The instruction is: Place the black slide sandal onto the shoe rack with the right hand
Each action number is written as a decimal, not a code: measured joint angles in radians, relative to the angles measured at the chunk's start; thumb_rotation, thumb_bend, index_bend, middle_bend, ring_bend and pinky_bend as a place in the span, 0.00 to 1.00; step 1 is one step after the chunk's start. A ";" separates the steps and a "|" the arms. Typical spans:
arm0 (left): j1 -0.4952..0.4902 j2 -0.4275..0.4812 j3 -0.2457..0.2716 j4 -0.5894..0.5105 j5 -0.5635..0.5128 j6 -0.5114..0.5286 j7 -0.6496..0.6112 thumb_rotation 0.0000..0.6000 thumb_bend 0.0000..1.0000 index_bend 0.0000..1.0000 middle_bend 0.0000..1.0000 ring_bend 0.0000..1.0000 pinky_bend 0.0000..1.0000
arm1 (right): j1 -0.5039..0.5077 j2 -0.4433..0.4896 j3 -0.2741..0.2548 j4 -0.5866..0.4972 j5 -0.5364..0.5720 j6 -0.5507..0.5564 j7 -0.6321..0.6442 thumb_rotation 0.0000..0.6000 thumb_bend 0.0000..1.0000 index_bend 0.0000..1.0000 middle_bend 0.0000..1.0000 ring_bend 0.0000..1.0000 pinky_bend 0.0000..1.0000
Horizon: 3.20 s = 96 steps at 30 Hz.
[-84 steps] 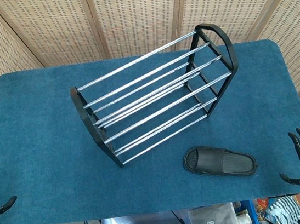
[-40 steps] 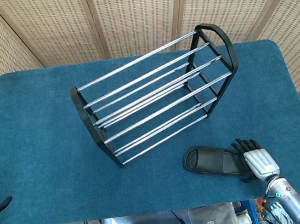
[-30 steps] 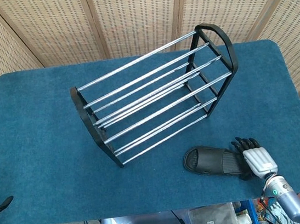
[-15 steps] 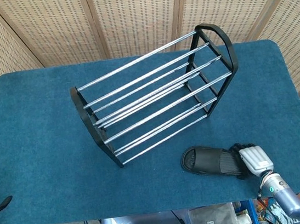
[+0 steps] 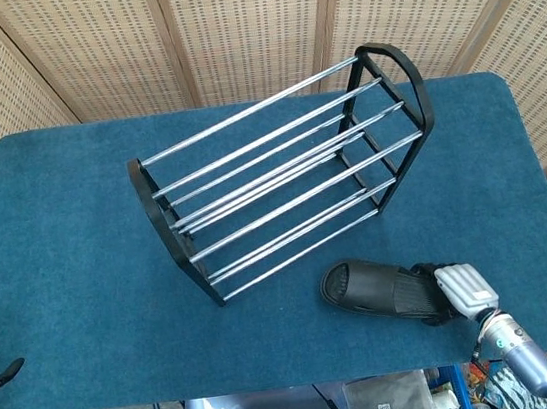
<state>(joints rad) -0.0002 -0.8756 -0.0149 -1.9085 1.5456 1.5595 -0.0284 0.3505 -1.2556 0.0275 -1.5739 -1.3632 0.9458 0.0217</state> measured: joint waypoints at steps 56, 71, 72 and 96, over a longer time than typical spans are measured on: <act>-0.042 0.034 -0.022 -0.007 -0.095 -0.089 -0.041 1.00 0.14 0.00 0.00 0.00 0.00 | 0.428 -0.633 0.469 0.133 0.972 0.497 -0.793 1.00 0.58 0.62 0.60 0.55 0.44; -0.045 0.048 -0.024 -0.004 -0.107 -0.100 -0.080 1.00 0.14 0.00 0.00 0.00 0.00 | 0.500 -0.740 0.598 0.249 1.024 0.595 -0.813 1.00 0.53 0.54 0.55 0.56 0.47; -0.045 0.050 -0.025 -0.003 -0.107 -0.101 -0.085 1.00 0.14 0.00 0.00 0.00 0.00 | 0.500 -0.743 0.600 0.252 1.022 0.595 -0.810 1.00 0.41 0.46 0.50 0.56 0.47; -0.048 0.064 -0.022 0.006 -0.102 -0.110 -0.125 1.00 0.14 0.00 0.00 0.00 0.00 | 0.484 -0.766 0.661 0.213 0.994 0.604 -0.735 1.00 0.00 0.02 0.05 0.00 0.04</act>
<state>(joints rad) -0.0482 -0.8120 -0.0368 -1.9024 1.4434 1.4496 -0.1538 0.8344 -2.0212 0.6881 -1.3605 -0.3694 1.5498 -0.7134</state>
